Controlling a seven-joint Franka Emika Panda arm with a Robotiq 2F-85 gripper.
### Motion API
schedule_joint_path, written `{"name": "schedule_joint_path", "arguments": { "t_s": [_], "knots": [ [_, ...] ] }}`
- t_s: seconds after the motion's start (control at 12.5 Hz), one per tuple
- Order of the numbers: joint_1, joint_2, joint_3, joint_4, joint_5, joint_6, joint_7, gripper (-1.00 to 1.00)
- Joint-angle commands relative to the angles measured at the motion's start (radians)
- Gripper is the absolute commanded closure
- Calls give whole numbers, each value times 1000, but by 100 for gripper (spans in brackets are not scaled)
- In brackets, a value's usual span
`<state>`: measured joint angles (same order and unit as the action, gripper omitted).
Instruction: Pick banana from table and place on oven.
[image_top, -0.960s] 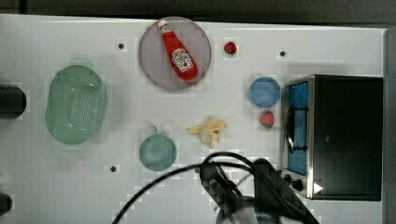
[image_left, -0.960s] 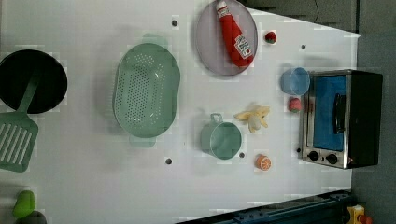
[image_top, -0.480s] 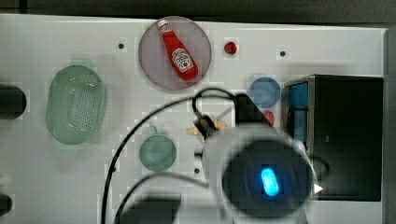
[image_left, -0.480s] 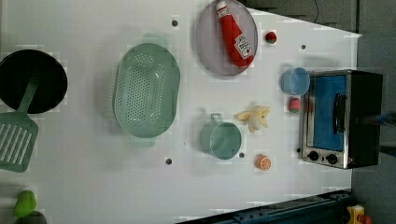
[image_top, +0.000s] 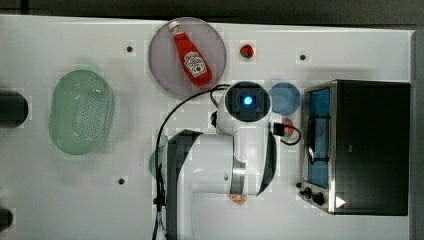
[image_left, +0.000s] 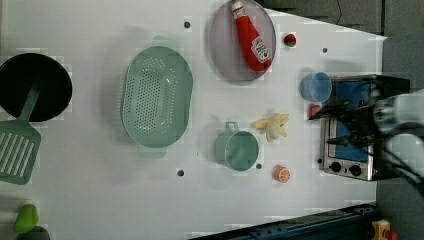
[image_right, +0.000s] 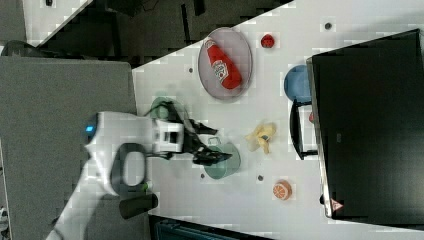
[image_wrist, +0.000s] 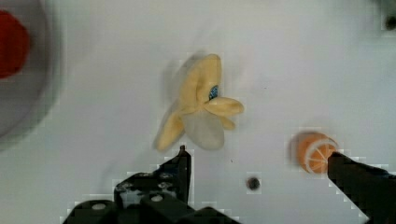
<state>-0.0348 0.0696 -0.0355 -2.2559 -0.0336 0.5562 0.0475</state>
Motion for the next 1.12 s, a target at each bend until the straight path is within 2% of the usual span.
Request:
{"name": "schedule_joint_path", "arguments": {
  "t_s": [0.08,0.4,0.88,0.96,1.12],
  "knots": [
    [14,-25,-6,-45,5,140,23,-100],
    [14,80,-2,-162,5,372,23,-100],
    [17,257,5,-169,6,527,23,-100],
    [17,274,6,-169,6,544,23,-93],
    [17,287,13,-171,6,562,23,-43]
  ]
}}
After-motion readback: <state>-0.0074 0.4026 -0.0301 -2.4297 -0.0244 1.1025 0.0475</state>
